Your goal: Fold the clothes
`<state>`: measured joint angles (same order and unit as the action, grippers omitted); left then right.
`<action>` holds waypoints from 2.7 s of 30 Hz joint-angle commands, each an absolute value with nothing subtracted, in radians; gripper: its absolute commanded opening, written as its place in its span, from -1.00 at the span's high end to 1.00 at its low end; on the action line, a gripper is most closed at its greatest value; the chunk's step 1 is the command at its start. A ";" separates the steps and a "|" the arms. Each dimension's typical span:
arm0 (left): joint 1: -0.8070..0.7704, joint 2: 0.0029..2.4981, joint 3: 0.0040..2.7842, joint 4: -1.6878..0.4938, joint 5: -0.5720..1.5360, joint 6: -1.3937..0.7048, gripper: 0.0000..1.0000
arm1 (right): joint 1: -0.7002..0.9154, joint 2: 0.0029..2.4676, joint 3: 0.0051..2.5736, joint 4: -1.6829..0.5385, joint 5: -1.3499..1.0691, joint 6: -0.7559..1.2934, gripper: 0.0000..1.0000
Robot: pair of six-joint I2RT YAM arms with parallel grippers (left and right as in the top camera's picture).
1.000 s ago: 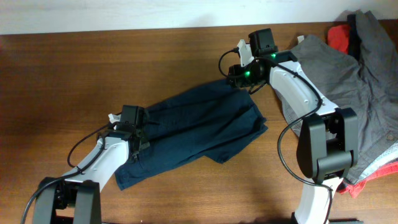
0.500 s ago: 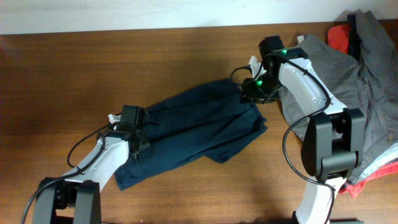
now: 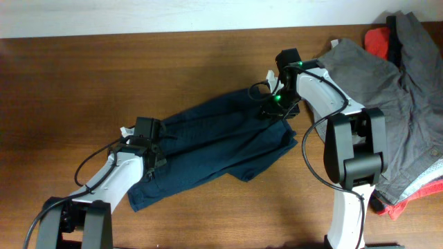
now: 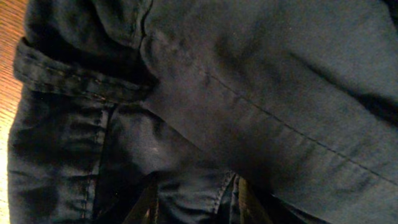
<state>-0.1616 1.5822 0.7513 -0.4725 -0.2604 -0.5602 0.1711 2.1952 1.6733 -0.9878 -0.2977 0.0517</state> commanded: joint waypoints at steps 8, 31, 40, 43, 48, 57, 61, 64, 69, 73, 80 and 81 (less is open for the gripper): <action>-0.159 1.601 0.735 -0.490 -0.285 -0.551 0.15 | 0.183 2.200 1.670 -0.943 -0.345 0.034 0.92; -0.159 1.601 0.735 -0.498 -0.285 -0.551 0.15 | 0.176 2.199 1.692 -0.999 -0.310 0.033 0.11; -0.159 1.601 0.735 -0.498 -0.285 -0.551 0.15 | 0.178 2.186 1.692 -1.158 -0.558 -0.209 0.25; -0.159 1.601 0.735 -0.499 -0.285 -0.551 0.15 | 0.187 2.180 1.692 -1.265 -0.569 -0.355 0.25; -0.159 1.601 0.735 -0.499 -0.285 -0.551 0.15 | 0.246 2.189 1.676 -1.220 -0.439 -0.384 0.24; -0.159 1.601 0.735 -0.505 -0.285 -0.551 0.15 | 0.300 2.258 1.672 -1.000 -0.308 -0.190 0.36; -0.159 1.601 0.735 -0.509 -0.285 -0.551 0.15 | 0.288 2.252 1.679 -0.792 -0.186 -0.016 0.29; -0.159 1.601 0.735 -0.513 -0.285 -0.551 0.15 | 0.281 2.252 1.697 -0.670 -0.184 0.017 0.27; -0.159 1.601 0.735 -0.516 -0.285 -0.551 0.15 | 0.279 2.252 1.697 -0.537 -0.170 0.046 0.18; -0.159 1.601 0.735 -0.516 -0.285 -0.551 0.15 | 0.267 2.226 1.723 -0.606 -0.145 0.045 0.17; -0.159 1.601 0.735 -0.513 -0.304 -0.551 -0.11 | 0.231 2.082 1.840 -0.952 -0.138 -0.029 0.07; -0.159 1.601 0.735 -0.513 -0.304 -0.551 -0.11 | 0.233 2.084 1.839 -0.982 -0.145 -0.030 0.06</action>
<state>-0.1616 1.5822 0.7521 -0.5014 -0.2890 -0.5602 0.2348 2.1548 1.8053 -0.9310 -0.1532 0.0090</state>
